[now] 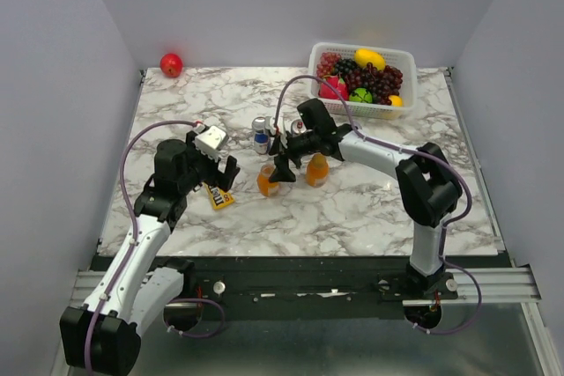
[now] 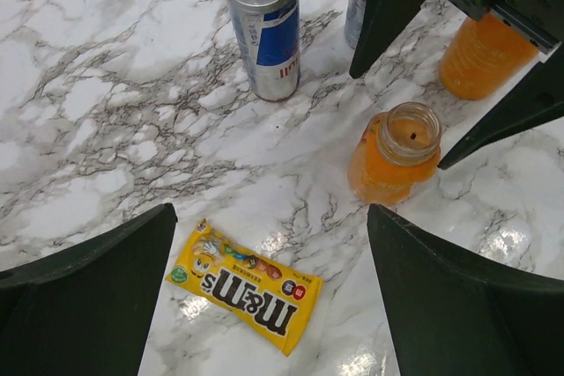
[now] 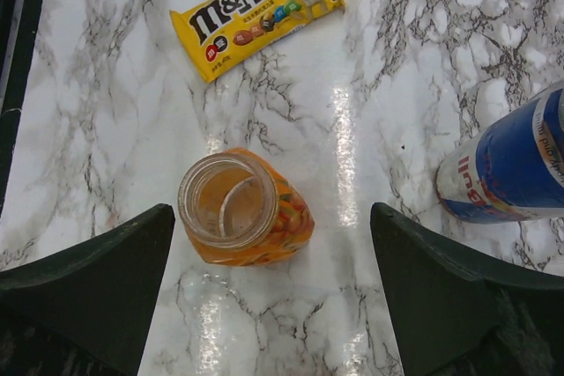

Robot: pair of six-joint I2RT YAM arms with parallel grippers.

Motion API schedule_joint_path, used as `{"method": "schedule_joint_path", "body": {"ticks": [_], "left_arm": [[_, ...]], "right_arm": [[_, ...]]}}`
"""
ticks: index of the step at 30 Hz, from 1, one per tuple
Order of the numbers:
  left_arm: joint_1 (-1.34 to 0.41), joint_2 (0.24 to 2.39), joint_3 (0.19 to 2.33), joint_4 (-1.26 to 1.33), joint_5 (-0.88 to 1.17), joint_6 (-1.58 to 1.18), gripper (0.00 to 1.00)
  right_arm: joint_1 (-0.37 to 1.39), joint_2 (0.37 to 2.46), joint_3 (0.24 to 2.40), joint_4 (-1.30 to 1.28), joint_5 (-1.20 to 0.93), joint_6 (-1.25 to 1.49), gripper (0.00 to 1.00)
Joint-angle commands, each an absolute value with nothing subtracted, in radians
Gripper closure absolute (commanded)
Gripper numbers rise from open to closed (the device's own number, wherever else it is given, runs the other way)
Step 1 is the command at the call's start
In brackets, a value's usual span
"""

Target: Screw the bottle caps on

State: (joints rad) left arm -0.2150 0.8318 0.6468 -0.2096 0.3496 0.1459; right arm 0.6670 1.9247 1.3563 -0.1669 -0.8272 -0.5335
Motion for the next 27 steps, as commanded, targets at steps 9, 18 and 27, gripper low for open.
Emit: {"method": "schedule_joint_path", "body": {"ticks": [9,18,27], "left_arm": [[-0.201,0.841,0.627,-0.278,0.428,0.216,0.01],[-0.201,0.815,0.529,-0.304,0.764,0.409,0.01],[-0.224,0.880,0.511,-0.046,0.819,0.252,0.01]], "right_arm": [[0.698,2.016,1.447,-0.215,-0.969,-0.554,0.42],[0.698,1.864,1.443,-0.233,-0.920,-0.396,0.79],[0.699,1.783,1.473,-0.161,-1.022,-0.143,0.85]]}}
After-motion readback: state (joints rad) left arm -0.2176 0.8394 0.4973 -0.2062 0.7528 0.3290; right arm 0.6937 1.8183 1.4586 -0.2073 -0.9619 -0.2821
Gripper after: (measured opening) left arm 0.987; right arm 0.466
